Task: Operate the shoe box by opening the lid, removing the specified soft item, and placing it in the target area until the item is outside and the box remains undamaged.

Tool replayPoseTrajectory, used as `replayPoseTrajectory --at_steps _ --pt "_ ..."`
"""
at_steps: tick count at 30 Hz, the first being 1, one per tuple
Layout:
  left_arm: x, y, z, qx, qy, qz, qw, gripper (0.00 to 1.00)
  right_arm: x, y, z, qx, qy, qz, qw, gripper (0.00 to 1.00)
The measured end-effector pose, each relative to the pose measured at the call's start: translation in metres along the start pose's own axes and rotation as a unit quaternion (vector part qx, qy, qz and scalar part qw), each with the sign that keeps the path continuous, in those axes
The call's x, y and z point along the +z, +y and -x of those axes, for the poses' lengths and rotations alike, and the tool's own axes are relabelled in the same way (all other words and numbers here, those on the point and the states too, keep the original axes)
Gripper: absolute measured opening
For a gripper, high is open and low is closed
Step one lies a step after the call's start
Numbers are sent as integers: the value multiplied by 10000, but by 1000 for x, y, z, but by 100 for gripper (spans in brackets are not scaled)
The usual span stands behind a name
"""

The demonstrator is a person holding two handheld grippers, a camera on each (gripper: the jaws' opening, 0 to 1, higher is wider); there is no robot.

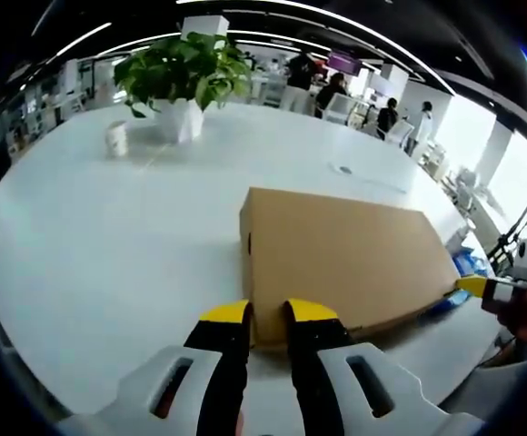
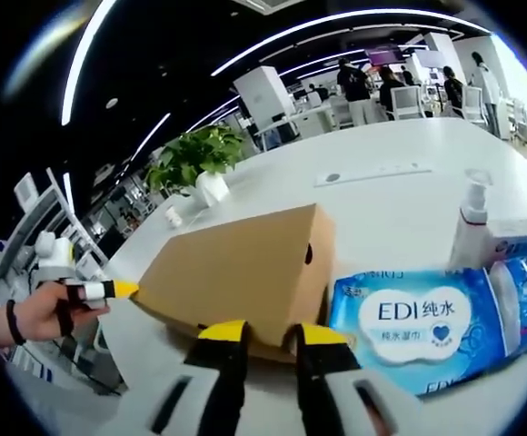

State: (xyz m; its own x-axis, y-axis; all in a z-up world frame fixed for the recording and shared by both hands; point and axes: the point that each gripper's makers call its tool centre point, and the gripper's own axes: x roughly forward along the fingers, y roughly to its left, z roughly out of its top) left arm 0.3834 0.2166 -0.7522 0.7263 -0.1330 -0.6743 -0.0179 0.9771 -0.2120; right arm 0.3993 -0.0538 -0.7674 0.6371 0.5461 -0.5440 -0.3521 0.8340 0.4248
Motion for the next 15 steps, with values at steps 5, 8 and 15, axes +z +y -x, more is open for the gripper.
replayPoseTrajectory --at_steps 5,8,15 --pt "0 1 0 -39 0 25 10000 14 0 0 1 27 11 -20 10000 18" --pt "0 1 0 -65 19 70 10000 14 0 0 0 43 38 -26 10000 18" --pt "-6 3 2 -114 87 36 9999 34 9 -7 10 72 -81 78 9999 25"
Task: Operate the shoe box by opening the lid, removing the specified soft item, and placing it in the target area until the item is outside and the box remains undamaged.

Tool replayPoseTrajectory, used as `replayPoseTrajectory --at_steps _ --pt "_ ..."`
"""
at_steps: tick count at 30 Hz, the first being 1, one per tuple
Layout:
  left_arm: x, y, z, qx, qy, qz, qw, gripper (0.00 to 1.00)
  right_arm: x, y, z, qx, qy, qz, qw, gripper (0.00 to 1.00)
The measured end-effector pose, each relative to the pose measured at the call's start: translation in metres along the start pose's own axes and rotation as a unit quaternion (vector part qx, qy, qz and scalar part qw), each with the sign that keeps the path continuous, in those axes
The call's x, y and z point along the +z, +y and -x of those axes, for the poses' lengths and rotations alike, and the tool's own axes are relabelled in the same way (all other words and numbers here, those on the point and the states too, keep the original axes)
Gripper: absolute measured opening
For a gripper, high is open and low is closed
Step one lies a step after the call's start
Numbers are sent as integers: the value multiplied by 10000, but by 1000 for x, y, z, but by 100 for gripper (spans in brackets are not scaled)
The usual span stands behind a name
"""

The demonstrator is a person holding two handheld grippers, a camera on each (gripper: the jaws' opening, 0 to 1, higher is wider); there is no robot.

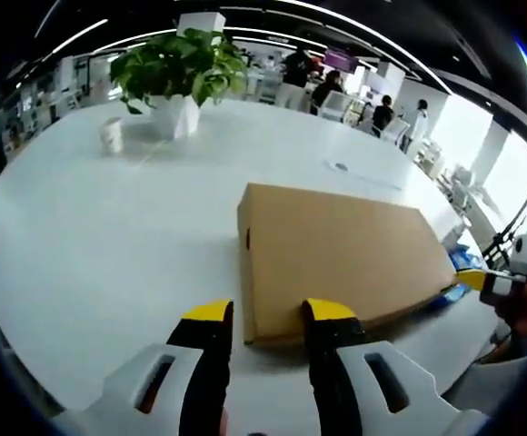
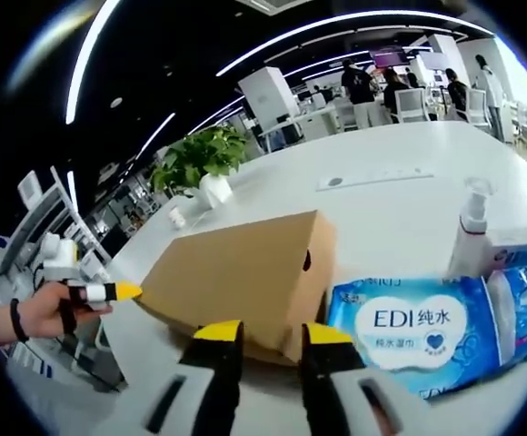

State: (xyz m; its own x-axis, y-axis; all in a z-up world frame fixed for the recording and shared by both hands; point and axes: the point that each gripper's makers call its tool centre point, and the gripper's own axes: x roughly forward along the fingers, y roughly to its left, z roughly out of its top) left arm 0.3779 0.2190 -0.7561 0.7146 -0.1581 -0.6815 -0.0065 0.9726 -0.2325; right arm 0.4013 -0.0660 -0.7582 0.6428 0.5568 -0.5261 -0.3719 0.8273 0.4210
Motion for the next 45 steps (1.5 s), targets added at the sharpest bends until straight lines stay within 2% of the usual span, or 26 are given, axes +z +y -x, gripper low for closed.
replayPoseTrajectory --at_steps 6,15,19,25,28,31,35,39,45 --pt "-5 1 8 9 -17 -12 10000 36 4 -20 23 -124 -78 191 9997 32" --pt "-12 -7 22 -23 -21 -260 9997 39 -5 -66 80 -437 -100 432 9981 37" --pt "-14 -15 29 -99 -25 -372 9993 40 -10 -90 109 -607 -137 402 9972 41" --pt "-14 -32 42 -316 -94 -548 9980 42 -14 -114 148 -801 -186 497 9954 46" --pt "-17 -43 48 -443 -102 -659 9968 43 -13 -127 170 -945 -318 439 9940 50" --pt "-20 -53 52 -572 -82 -743 9956 45 -12 -135 189 -1039 -400 460 9927 53" --pt "-11 -66 58 -729 -182 -814 9938 45 -15 -140 210 -1137 -435 577 9909 58" --pt "-13 -78 62 -839 -212 -945 9918 46 -18 -146 227 -1229 -477 607 9894 63" --pt "-17 -87 62 -984 -199 -1127 9885 48 -16 -149 236 -1288 -528 641 9882 68"
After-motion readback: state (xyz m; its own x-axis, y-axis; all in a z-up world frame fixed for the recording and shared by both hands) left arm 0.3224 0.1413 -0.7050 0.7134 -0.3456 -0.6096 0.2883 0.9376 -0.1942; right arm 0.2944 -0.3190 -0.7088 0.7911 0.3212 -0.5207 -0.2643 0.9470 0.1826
